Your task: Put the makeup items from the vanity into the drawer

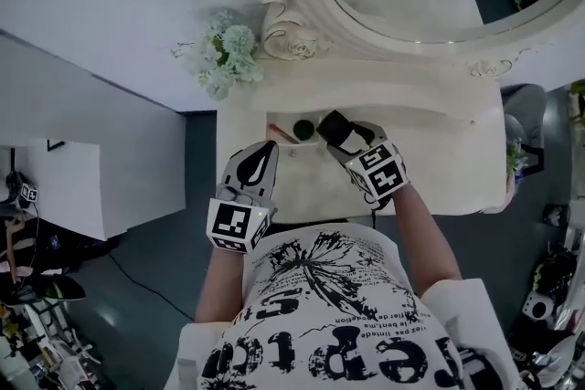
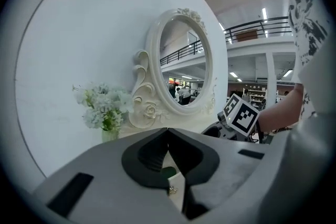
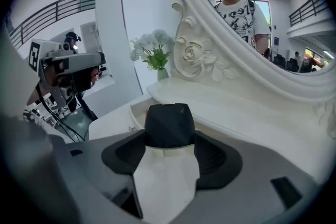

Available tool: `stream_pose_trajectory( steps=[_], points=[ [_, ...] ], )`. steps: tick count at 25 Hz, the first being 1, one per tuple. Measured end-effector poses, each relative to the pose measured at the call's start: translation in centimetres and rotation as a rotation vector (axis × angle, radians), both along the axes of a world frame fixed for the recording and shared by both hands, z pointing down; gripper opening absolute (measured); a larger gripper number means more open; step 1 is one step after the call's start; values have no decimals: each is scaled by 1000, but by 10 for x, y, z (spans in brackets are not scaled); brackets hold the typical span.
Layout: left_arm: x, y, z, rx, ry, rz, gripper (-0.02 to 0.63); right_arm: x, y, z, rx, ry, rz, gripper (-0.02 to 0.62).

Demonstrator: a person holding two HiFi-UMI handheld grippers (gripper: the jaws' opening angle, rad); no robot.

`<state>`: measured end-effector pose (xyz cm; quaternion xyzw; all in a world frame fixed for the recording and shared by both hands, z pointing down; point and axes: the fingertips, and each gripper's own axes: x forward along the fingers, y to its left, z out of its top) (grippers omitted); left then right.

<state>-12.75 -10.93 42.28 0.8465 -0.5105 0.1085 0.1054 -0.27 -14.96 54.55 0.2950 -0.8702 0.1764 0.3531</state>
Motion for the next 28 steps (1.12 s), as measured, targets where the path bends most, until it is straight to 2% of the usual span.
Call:
stream_pose_trajectory(
  steps=[5,10,13,16,19,25,28],
  points=[
    [-39,12,-1,8,5,-77,20,-49,6,6,-32,13,-88,304],
    [-74,22,3,0,14,-142,20,-79,7,17,-76,33,-99,304],
    [-86,26,4,-6,19,-164,20,-88,5,22,-71,57,-102,305],
    [-94,30,5,-7,17,-173,20,-93,1,22,-24,81,-71,305],
    [-98,30,4,-6,19,-170,20,-96,-3,16,7,62,-36,305],
    [-95,27,2,4,21,-145,20,-90,-3,-1,28,13,22,305],
    [-88,26,1,5,19,-123,20,-82,2,-9,-5,-11,69,305]
  ],
)
